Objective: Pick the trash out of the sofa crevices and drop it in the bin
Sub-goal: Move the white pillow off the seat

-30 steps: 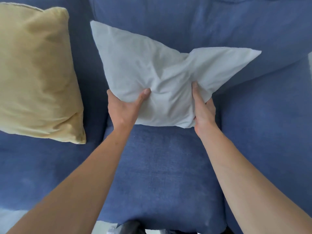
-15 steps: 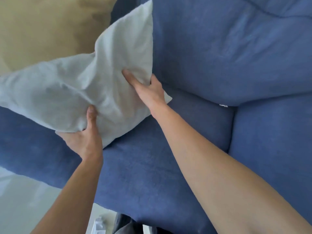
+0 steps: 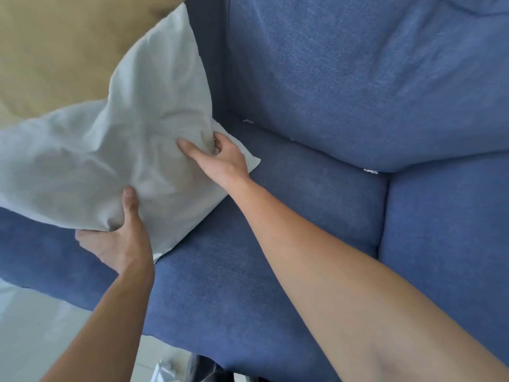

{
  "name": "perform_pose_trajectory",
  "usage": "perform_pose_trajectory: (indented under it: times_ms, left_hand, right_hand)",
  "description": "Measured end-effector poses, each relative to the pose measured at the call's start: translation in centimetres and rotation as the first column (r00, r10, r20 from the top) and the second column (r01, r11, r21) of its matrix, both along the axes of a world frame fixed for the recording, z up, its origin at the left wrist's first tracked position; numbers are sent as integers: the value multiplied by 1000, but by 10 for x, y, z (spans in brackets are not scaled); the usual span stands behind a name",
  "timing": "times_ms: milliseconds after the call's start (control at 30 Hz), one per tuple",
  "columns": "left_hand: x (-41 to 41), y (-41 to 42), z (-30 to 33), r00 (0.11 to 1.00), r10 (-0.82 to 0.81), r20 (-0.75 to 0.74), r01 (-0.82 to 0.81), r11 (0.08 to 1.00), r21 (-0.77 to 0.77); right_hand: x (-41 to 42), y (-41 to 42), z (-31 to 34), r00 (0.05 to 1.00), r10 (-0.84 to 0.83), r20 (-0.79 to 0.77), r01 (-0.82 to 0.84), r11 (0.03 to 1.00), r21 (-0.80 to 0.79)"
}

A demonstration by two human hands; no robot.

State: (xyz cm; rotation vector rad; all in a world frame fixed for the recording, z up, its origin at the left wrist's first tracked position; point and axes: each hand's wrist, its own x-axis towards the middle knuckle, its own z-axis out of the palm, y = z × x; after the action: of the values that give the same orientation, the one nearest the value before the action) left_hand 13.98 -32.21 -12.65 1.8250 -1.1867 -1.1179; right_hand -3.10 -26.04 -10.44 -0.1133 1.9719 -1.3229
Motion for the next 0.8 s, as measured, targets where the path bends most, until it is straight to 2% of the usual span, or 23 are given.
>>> perform_pose_trajectory:
  times_ms: [67, 200, 333, 433, 533, 633, 700, 800]
  left_hand:
    - [8, 11, -8, 998, -59, 20, 59, 998, 10]
    - [17, 52, -24, 988, -102, 118, 83, 985, 153]
    - [0, 97, -31, 985, -148, 90, 125, 967, 222]
    - [-28, 127, -33, 954, -289, 78, 263, 935, 238]
    - [-64, 145, -35, 896, -440, 64, 410, 873, 265]
    - [-104, 145, -41, 827, -561, 31, 542, 812, 218]
    - [-128, 141, -45, 757, -652, 31, 638, 750, 175]
    - [-160, 136, -52, 607, -790, 80, 783, 613, 109]
  right_hand:
    - [-2, 14, -4, 999, -30, -25, 30, 999, 15]
    - [-11, 48, -17, 993, -58, -106, 67, 994, 83]
    - [-25, 87, -29, 983, -106, -147, 128, 981, 145]
    - [-34, 117, -40, 972, -152, -180, 187, 963, 196]
    - [-43, 142, -51, 965, -174, -196, 219, 945, 241]
    - [-52, 158, -65, 962, -180, -204, 235, 929, 287]
    - [-59, 162, -75, 959, -172, -224, 239, 918, 315]
    - [-71, 161, -91, 941, -137, -310, 244, 909, 339]
